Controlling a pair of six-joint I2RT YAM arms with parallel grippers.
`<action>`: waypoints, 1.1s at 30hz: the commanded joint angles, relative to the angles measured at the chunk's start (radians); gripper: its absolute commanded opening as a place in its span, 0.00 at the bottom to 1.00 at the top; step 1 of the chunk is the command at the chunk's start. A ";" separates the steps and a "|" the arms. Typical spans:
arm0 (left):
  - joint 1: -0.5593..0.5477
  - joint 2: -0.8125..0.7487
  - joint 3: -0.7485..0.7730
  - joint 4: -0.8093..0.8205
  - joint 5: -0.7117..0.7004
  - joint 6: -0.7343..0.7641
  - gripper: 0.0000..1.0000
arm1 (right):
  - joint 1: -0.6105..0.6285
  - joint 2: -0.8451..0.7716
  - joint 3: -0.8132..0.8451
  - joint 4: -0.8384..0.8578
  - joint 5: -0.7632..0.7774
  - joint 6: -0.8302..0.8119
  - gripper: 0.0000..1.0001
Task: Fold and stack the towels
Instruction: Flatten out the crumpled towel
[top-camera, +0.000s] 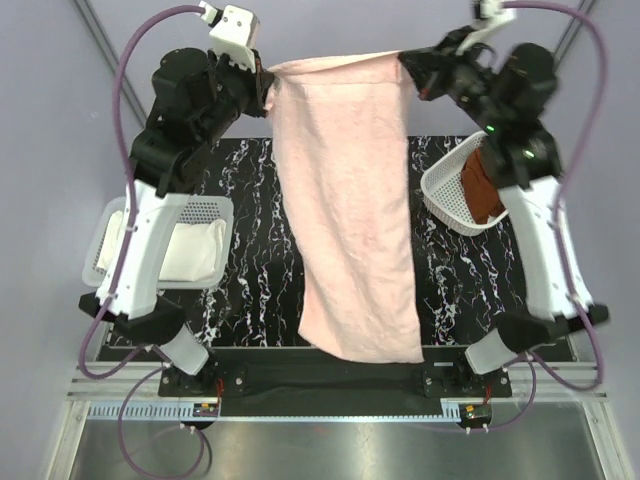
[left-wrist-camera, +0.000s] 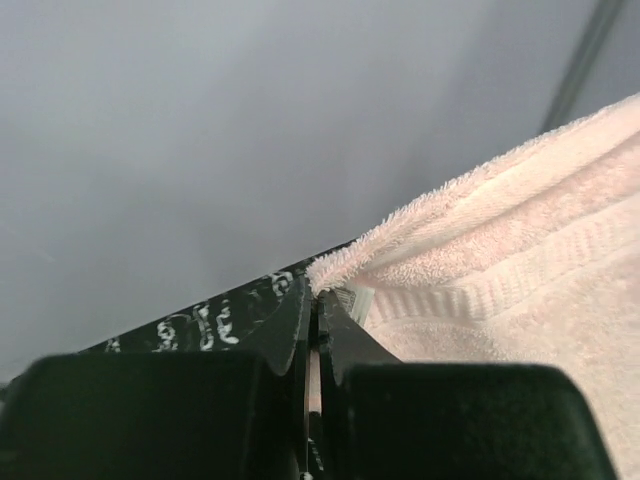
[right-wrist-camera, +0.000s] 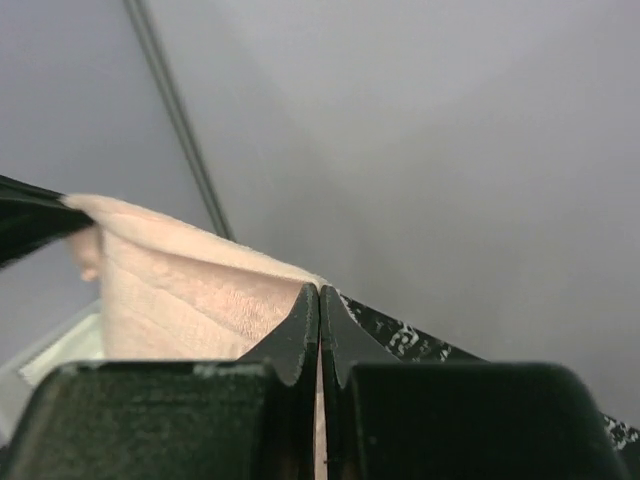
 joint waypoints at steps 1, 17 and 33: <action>0.098 0.110 0.033 0.154 -0.011 0.074 0.00 | -0.010 0.149 0.130 0.011 0.096 -0.134 0.00; 0.259 0.446 -0.088 0.352 0.164 0.196 0.00 | -0.114 0.579 0.158 0.131 0.047 -0.246 0.00; 0.108 0.056 -0.332 0.407 0.079 0.272 0.00 | -0.122 0.146 -0.181 0.080 -0.060 -0.154 0.00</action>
